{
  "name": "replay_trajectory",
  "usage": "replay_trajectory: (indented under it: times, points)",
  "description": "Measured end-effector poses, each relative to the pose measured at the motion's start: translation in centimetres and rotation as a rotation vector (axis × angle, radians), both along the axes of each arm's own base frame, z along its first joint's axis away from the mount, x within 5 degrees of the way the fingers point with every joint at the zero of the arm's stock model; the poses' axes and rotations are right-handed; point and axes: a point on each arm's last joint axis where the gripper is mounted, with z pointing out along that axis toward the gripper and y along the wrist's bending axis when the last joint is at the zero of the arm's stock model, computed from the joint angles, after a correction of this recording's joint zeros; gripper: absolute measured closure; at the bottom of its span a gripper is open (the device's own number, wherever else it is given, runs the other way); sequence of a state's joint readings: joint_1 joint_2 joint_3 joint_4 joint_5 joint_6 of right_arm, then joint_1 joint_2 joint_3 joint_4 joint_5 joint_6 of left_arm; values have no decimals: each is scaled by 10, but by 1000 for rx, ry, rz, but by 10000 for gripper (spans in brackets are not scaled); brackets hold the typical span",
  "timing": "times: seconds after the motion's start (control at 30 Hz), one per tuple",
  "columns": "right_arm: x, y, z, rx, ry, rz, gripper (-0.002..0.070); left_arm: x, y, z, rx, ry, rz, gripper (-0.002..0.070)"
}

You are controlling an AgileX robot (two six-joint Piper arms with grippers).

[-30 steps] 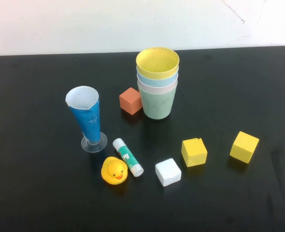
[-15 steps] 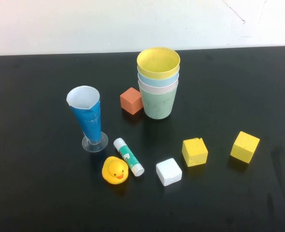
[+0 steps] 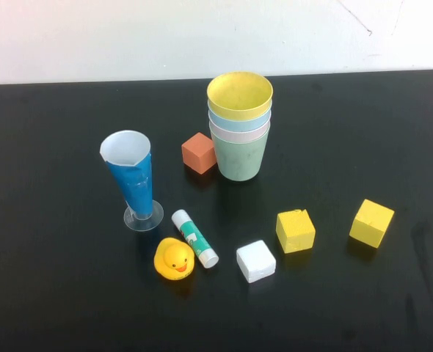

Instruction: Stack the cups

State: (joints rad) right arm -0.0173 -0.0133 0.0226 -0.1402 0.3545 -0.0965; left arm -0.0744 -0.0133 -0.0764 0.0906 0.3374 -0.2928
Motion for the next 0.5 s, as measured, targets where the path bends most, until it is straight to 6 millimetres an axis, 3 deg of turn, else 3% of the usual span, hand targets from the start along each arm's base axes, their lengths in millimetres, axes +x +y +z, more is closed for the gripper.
replay_trajectory:
  times: [0.2,0.5]
  points:
    - [0,0,0,0,0,0,678,3,3,-28,-50,75,85,675]
    - [0,0,0,0,0,0,678,3,3,-29,65,75,64,676]
